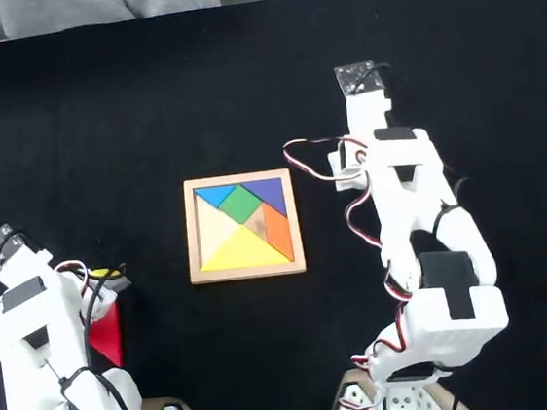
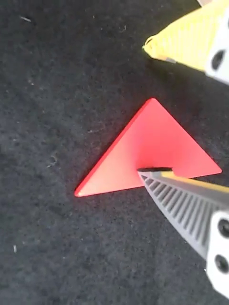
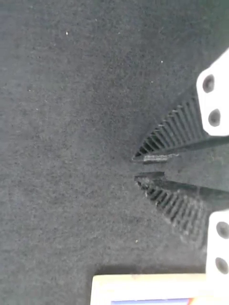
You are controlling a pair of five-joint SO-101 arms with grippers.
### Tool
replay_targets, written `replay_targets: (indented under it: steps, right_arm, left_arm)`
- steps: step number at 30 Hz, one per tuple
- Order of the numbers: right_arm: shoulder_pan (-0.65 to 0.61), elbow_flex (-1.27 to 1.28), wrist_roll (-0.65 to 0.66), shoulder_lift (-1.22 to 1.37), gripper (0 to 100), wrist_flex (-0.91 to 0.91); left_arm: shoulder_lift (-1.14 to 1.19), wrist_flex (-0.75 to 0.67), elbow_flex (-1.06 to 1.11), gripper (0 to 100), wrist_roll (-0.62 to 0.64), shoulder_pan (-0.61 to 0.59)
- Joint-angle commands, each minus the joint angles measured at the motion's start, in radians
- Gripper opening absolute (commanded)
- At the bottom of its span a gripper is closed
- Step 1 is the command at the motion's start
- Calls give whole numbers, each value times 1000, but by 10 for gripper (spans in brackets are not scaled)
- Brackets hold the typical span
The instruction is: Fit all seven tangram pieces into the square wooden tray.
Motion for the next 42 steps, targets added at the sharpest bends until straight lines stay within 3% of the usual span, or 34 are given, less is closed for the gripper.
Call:
replay_targets:
  steps: [1, 9, 13, 19, 28, 34, 42]
  right_arm:
    - [-14, -2, 8, -18, 47, 6]
    - [-25, -2, 8, -18, 47, 6]
    - [-25, -2, 8, -18, 47, 6]
    - [-25, -1, 8, -18, 47, 6]
    - [-25, -1, 8, -16, 47, 6]
    - [-25, -1, 8, -16, 47, 6]
    - [-25, -1, 8, -16, 47, 6]
  left_arm:
    - [2, 15, 1, 353, -12, -38]
    - [11, 308, -196, 353, -198, -128]
    - [12, 199, -108, 353, -218, -131]
    - [6, -12, 5, 353, -78, -68]
    - [11, -17, 18, 352, -63, -81]
    - [12, -17, 18, 255, -75, -90]
    - [8, -18, 5, 252, -114, -88]
